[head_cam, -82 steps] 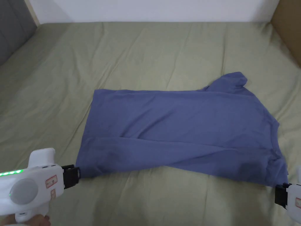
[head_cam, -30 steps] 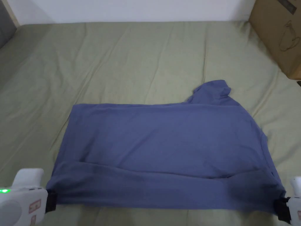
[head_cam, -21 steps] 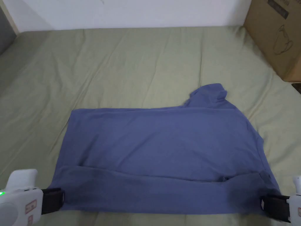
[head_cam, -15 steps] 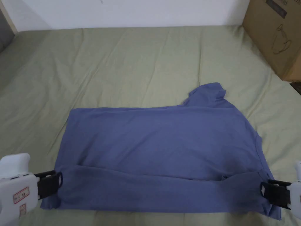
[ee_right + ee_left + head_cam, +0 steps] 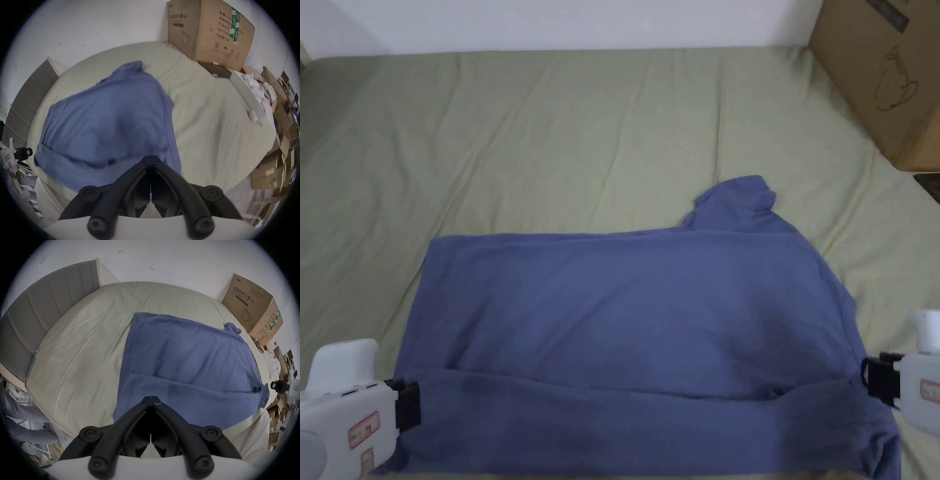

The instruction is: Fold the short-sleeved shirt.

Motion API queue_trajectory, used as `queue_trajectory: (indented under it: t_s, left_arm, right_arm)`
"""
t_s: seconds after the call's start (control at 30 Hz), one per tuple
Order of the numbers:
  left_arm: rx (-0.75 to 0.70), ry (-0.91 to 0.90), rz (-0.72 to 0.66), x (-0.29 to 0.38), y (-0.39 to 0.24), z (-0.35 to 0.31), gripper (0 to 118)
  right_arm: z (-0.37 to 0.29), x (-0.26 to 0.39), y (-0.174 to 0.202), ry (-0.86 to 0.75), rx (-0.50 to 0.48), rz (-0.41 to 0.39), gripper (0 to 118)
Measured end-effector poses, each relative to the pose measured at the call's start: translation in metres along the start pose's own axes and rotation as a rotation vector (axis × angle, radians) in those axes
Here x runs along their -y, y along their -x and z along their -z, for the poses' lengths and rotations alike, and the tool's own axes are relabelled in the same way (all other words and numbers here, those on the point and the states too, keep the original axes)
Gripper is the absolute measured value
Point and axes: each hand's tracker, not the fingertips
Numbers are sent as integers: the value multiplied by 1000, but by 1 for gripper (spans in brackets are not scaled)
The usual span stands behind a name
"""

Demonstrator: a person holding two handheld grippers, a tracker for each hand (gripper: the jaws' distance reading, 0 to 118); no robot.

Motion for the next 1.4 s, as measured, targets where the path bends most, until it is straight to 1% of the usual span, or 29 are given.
queue_trajectory:
  t_s: [0.03,0.07,0.13,0.17,0.2,0.23,0.27,0.33,0.4,0.47,0.53,0.57,0.6,0.63,0.67,0.7,0.73,0.77,0.8,0.83,0.87,0.9,1.03,1.13,1.23,1.3,1.33,1.37,1.4]
  left_arm:
    - [-2,-2,7,-6,-2,2,0]
    - [-2,-8,19,-12,-4,5,0]
    - [-4,-12,31,-24,-9,10,0]
    - [0,-12,35,-31,-11,14,0]
    - [1,-9,37,-36,-13,19,0]
    - [0,-7,38,-41,-14,25,0]
    - [1,-6,39,-45,-14,32,0]
    - [-13,23,32,-51,-14,45,0]
    - [-19,38,33,-53,-18,51,0]
    - [-22,50,38,-54,-20,53,0]
    - [-27,58,33,-55,-16,57,0]
    - [-37,68,26,-55,-13,60,0]
    - [-50,79,17,-55,-11,63,0]
    - [-55,83,11,-54,-9,65,0]
    - [-57,90,4,-54,-7,66,0]
    - [-61,99,0,-53,-6,67,0]
    - [-60,100,0,-52,-6,67,0]
    - [-58,104,0,-51,-5,68,0]
    - [-58,109,0,-51,-3,68,0]
    - [-58,111,1,-50,-3,69,0]
    - [-57,112,3,-50,-3,71,0]
    - [-57,115,2,-51,-3,73,0]
    - [-53,112,6,-56,-6,73,0]
    - [-47,95,15,-72,-8,72,0]
    - [-40,25,9,-104,-3,80,0]
    - [-8,-36,-54,-134,5,96,1]
    - [21,-32,-73,-151,8,107,11]
    - [2,-10,-72,-169,10,122,39]
    - [-21,23,-69,-186,10,138,56]
  right_arm:
    - [5,-15,0,-11,-3,-4,0]
    - [11,-35,0,-34,-7,-1,9]
    - [28,-75,2,-52,-20,-17,55]
    - [40,-96,5,-67,-8,-34,67]
    - [55,-117,7,-72,-7,-59,67]
    - [70,-136,9,-71,-13,-83,91]
    - [86,-156,11,-72,-14,-73,91]
    - [123,-191,10,-39,-17,-61,91]
    - [162,-210,9,14,5,-31,91]
    - [195,-220,8,82,39,-3,91]
    - [218,-224,7,122,32,12,91]
    - [228,-225,6,143,12,4,91]
    - [234,-222,6,143,21,1,91]
    - [242,-221,7,157,51,-12,91]
    - [250,-220,7,185,89,-36,87]
    - [252,-217,7,198,87,-39,86]
    - [248,-216,11,173,71,-38,84]
    - [245,-218,13,174,69,-47,70]
    - [241,-220,15,171,63,-57,48]
    - [237,-221,18,150,73,-89,15]
    - [234,-222,20,145,80,-104,2]
    - [234,-222,20,154,66,-101,2]
    - [232,-224,22,165,73,-87,2]
    - [225,-227,25,146,74,-121,2]
    - [223,-231,21,140,60,-103,2]
    - [226,-232,20,148,56,-84,2]
    - [227,-230,19,146,53,-85,2]
    - [227,-228,19,149,54,-86,2]
    - [227,-228,19,153,56,-87,2]
